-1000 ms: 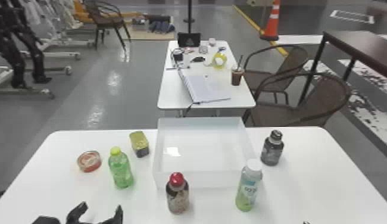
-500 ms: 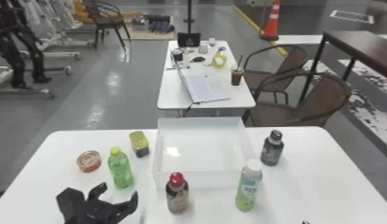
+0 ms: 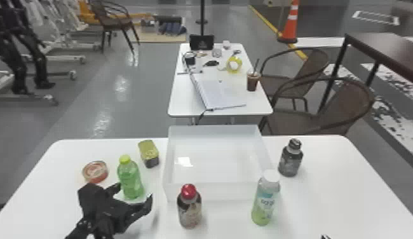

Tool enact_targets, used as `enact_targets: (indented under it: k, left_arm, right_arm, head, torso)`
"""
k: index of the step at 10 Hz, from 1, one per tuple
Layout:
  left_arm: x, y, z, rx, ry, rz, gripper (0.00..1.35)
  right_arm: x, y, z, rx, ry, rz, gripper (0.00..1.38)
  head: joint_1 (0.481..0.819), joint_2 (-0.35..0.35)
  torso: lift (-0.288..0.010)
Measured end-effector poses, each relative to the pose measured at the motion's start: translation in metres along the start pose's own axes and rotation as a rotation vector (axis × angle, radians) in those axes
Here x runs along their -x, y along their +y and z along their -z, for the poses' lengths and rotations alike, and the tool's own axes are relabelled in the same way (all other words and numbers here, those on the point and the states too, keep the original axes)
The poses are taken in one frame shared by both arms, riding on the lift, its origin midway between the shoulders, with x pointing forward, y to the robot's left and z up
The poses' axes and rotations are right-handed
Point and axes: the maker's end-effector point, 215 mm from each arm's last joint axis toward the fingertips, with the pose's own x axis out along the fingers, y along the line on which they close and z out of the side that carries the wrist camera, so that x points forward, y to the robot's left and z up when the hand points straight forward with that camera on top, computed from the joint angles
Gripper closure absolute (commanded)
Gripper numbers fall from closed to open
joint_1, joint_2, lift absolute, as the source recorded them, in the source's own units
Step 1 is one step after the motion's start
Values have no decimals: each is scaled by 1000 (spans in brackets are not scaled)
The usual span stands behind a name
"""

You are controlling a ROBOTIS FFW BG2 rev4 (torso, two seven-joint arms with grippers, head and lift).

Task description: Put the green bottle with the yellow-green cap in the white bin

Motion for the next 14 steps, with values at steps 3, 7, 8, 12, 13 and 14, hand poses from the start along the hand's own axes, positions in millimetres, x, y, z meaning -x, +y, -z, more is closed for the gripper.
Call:
enact_targets:
  k: [3,7,8,12,13,14]
  left_arm:
    - [-21,13,-6,-32,2,-18,136]
    - [-36,30,-3,-53,19,-65,213]
    - [-36,36,-4,-69,22,-81,552]
    - [-34,44,-1,-99,36,-96,829]
    - [-34,42,-6,-108,25,-94,829]
    - [-33,41,-16,-125,6,-94,829]
  right_arm:
    - [-1,0,1,-6,1,0,94]
    - [-1,1,2,-11,3,-2,94]
    - [-1,1,2,-11,3,-3,94]
    - [-1,1,3,-16,4,-3,94]
    - [-1,1,4,-16,6,-4,94]
    - [-1,0,5,-16,7,-4,94]
  head:
    - [549,0]
    - [549,0]
    - [549,0]
    - [549,0]
    - [549,0]
    - [549,0]
  torso:
    - [-100]
    - [-100]
    - [-100]
    - [-100]
    - [-100]
    - [-100]
